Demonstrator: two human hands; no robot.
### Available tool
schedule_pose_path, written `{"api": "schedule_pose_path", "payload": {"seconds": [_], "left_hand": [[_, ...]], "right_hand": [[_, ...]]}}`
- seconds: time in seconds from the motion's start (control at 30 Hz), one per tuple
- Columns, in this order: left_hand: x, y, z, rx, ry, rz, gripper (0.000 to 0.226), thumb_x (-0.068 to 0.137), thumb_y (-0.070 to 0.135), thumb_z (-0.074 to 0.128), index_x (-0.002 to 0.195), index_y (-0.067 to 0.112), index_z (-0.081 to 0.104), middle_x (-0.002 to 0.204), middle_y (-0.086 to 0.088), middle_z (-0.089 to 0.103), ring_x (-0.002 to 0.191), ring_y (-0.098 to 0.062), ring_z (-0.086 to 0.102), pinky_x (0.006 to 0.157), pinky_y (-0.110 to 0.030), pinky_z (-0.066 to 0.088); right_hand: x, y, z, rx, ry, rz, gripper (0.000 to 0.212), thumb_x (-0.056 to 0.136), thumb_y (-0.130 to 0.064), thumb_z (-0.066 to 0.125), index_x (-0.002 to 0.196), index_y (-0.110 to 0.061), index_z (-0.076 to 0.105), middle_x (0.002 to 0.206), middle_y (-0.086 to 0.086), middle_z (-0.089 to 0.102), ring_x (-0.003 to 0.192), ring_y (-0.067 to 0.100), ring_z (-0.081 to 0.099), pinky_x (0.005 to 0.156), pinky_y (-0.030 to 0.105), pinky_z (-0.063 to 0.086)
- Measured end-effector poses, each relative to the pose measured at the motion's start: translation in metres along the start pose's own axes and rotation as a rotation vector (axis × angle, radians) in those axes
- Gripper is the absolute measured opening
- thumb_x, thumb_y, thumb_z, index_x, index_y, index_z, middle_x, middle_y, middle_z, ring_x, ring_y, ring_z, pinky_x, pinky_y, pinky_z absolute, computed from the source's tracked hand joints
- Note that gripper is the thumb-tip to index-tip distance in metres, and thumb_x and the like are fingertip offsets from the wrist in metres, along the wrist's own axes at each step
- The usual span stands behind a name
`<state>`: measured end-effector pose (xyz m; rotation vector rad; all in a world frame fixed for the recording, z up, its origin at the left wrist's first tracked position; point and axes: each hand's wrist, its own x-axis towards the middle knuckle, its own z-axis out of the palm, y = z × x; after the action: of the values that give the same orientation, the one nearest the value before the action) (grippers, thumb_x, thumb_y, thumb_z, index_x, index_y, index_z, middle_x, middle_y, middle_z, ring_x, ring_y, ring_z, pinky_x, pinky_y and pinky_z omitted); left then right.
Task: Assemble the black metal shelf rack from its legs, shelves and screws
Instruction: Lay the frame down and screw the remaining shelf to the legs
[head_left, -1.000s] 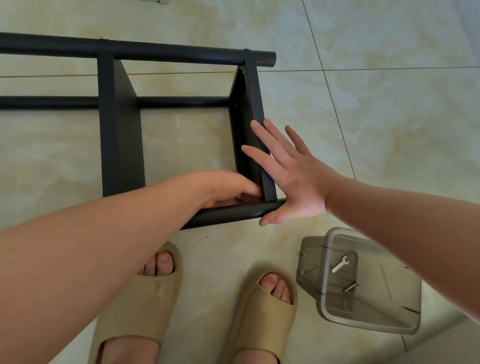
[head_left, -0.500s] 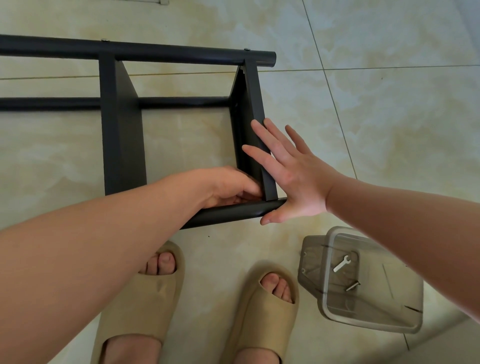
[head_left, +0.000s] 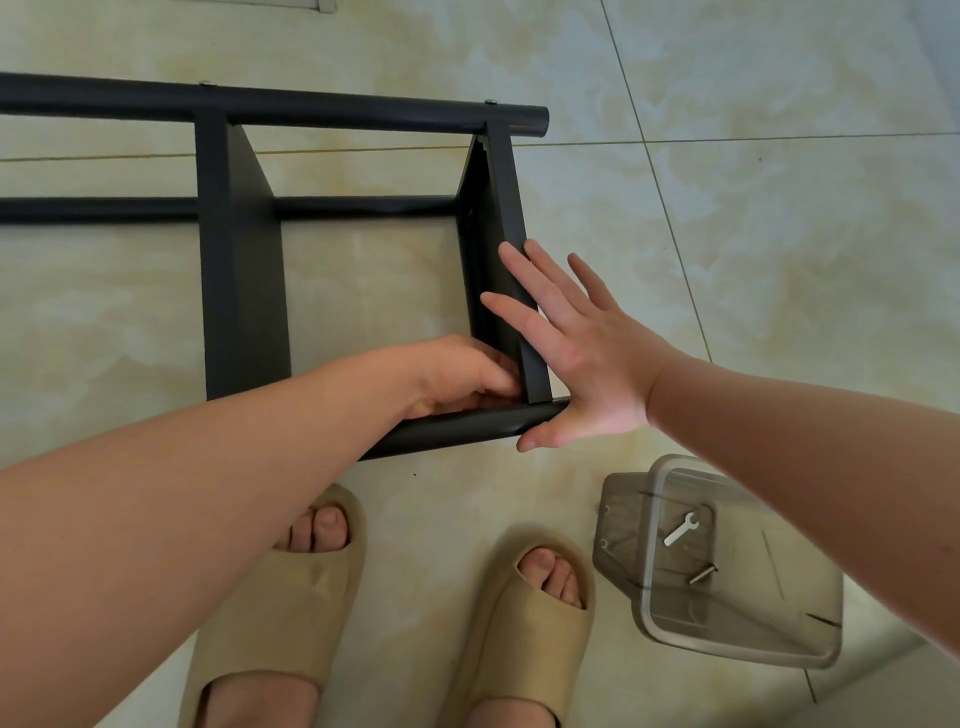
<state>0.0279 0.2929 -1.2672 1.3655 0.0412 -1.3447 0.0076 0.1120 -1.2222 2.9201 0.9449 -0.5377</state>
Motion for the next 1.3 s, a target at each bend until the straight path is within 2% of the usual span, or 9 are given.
{"api": "schedule_pose_path", "payload": {"seconds": [0.13, 0.27, 0.37, 0.47, 0.63, 0.83, 0.9, 1.07, 1.3], "left_hand": [[-0.0017, 0.0014, -0.0005, -0.036, -0.083, -0.033, 0.027, 0.094, -0.003, 0.048, 0.085, 0.008, 0.071, 0.082, -0.009, 0.073, 0.076, -0.020, 0.069, 0.075, -0.030, 0.054], [-0.0009, 0.0024, 0.0012, 0.055, -0.034, -0.060, 0.015, 0.091, 0.006, 0.058, 0.095, 0.005, 0.072, 0.092, -0.016, 0.071, 0.085, -0.026, 0.066, 0.082, -0.036, 0.052], [0.0022, -0.0016, -0.0006, 0.044, -0.018, -0.028, 0.015, 0.091, 0.003, 0.059, 0.086, 0.007, 0.072, 0.082, -0.011, 0.073, 0.076, -0.023, 0.070, 0.079, -0.034, 0.054], [0.0040, -0.0039, -0.0032, 0.006, -0.044, -0.021, 0.027, 0.092, 0.000, 0.057, 0.075, 0.011, 0.074, 0.072, -0.007, 0.072, 0.066, -0.018, 0.070, 0.070, -0.029, 0.055], [0.0035, -0.0039, -0.0053, -0.062, -0.152, -0.059, 0.051, 0.094, -0.004, 0.046, 0.062, 0.019, 0.078, 0.066, -0.001, 0.070, 0.064, -0.012, 0.069, 0.063, -0.022, 0.055], [0.0028, -0.0007, -0.0027, 0.010, -0.085, -0.104, 0.020, 0.093, 0.010, 0.056, 0.103, 0.005, 0.072, 0.097, -0.015, 0.071, 0.083, -0.025, 0.067, 0.083, -0.037, 0.052], [0.0042, -0.0020, -0.0017, 0.016, -0.057, -0.059, 0.016, 0.092, 0.006, 0.058, 0.098, 0.004, 0.072, 0.094, -0.016, 0.072, 0.083, -0.027, 0.068, 0.083, -0.038, 0.053], [0.0067, -0.0060, -0.0045, -0.067, -0.081, -0.027, 0.027, 0.091, -0.004, 0.051, 0.077, 0.008, 0.071, 0.070, -0.009, 0.068, 0.064, -0.019, 0.066, 0.063, -0.027, 0.053], [0.0033, -0.0011, -0.0049, -0.130, -0.141, -0.123, 0.024, 0.094, 0.010, 0.050, 0.097, 0.006, 0.074, 0.089, -0.012, 0.073, 0.074, -0.020, 0.070, 0.068, -0.027, 0.056]], "right_hand": [[0.0004, -0.0005, 0.0011, 0.000, 0.001, -0.001, 0.131, 0.059, -0.095, 0.045, 0.160, -0.018, 0.012, 0.168, 0.011, -0.015, 0.155, 0.031, -0.016, 0.123, 0.058, -0.001], [0.0003, -0.0002, 0.0005, 0.002, -0.007, 0.001, 0.132, 0.059, -0.095, 0.045, 0.160, -0.018, 0.012, 0.168, 0.011, -0.017, 0.154, 0.031, -0.018, 0.124, 0.058, -0.002], [0.0001, -0.0004, 0.0003, 0.011, -0.009, 0.003, 0.131, 0.059, -0.095, 0.045, 0.160, -0.018, 0.012, 0.168, 0.010, -0.017, 0.154, 0.031, -0.018, 0.124, 0.057, -0.002], [0.0003, -0.0006, 0.0005, 0.022, -0.009, 0.003, 0.131, 0.059, -0.094, 0.046, 0.160, -0.019, 0.011, 0.167, 0.010, -0.018, 0.154, 0.030, -0.019, 0.124, 0.056, -0.003], [0.0003, 0.0000, 0.0008, 0.028, -0.009, 0.003, 0.131, 0.058, -0.093, 0.047, 0.160, -0.020, 0.010, 0.167, 0.009, -0.019, 0.154, 0.030, -0.019, 0.123, 0.055, -0.004], [0.0002, 0.0002, 0.0009, 0.023, 0.001, -0.001, 0.131, 0.059, -0.094, 0.046, 0.160, -0.019, 0.012, 0.168, 0.010, -0.017, 0.154, 0.031, -0.018, 0.123, 0.057, -0.002], [0.0002, 0.0003, 0.0011, 0.018, 0.001, -0.002, 0.131, 0.059, -0.094, 0.046, 0.160, -0.018, 0.012, 0.168, 0.010, -0.017, 0.154, 0.031, -0.017, 0.123, 0.057, -0.001], [0.0001, 0.0003, 0.0010, 0.007, 0.000, -0.002, 0.131, 0.059, -0.095, 0.045, 0.160, -0.018, 0.011, 0.168, 0.010, -0.017, 0.154, 0.032, -0.017, 0.124, 0.057, -0.001], [0.0000, 0.0000, 0.0007, 0.016, 0.000, 0.001, 0.131, 0.059, -0.094, 0.046, 0.160, -0.019, 0.012, 0.168, 0.010, -0.017, 0.154, 0.031, -0.017, 0.124, 0.058, 0.001]]}}
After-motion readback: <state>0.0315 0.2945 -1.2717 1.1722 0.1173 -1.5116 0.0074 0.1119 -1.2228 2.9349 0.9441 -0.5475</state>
